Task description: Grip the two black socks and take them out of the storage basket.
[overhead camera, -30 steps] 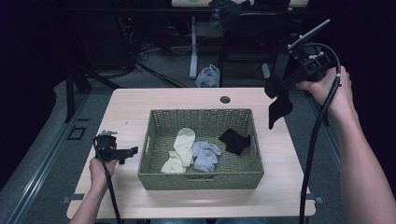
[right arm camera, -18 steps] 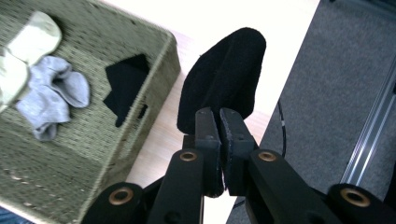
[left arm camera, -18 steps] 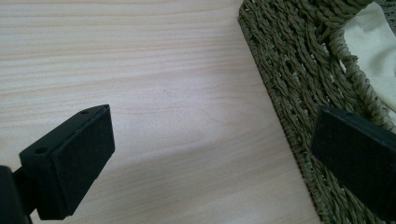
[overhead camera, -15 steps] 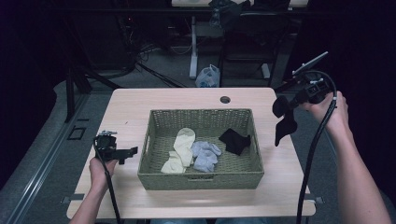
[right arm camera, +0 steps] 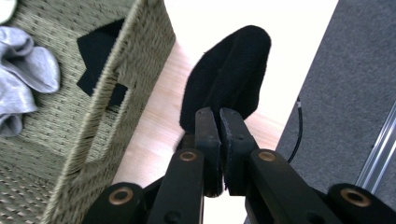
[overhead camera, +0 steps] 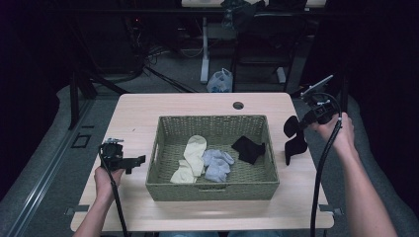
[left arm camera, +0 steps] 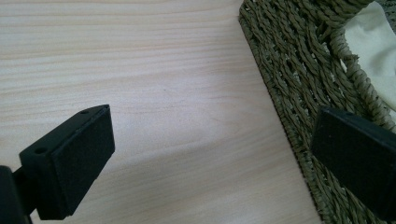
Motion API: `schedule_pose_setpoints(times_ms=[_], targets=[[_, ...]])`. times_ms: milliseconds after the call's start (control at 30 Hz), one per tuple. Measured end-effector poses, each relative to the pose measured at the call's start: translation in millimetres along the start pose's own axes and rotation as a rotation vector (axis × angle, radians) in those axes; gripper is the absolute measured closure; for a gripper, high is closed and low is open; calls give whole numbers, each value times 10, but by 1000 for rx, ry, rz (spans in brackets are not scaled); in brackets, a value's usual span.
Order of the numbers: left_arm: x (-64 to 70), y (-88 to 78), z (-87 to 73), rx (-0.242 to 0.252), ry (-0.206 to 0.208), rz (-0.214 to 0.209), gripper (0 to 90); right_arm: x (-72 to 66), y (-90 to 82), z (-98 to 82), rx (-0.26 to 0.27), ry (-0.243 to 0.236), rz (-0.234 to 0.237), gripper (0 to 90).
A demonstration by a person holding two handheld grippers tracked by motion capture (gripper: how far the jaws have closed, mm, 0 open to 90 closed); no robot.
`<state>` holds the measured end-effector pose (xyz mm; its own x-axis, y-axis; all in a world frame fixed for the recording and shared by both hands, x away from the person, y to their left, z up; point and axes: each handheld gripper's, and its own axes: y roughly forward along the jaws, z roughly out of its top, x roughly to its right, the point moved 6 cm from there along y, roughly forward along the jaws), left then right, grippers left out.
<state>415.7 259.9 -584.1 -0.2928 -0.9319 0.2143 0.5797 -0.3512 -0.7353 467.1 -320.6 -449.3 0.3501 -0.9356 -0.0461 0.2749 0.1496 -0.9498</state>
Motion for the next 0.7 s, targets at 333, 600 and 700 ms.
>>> schedule_pose_setpoints(times_ms=[333,600,700], targets=[[1,0,0,0,0,1,3,-8,427,-111,-51,22,13,872],[-3,1,-1,0,0,1,3,7,735,-197,-82,50,22,871],[-3,1,-1,-1,-1,1,3,20,831,-231,-92,64,21,869]])
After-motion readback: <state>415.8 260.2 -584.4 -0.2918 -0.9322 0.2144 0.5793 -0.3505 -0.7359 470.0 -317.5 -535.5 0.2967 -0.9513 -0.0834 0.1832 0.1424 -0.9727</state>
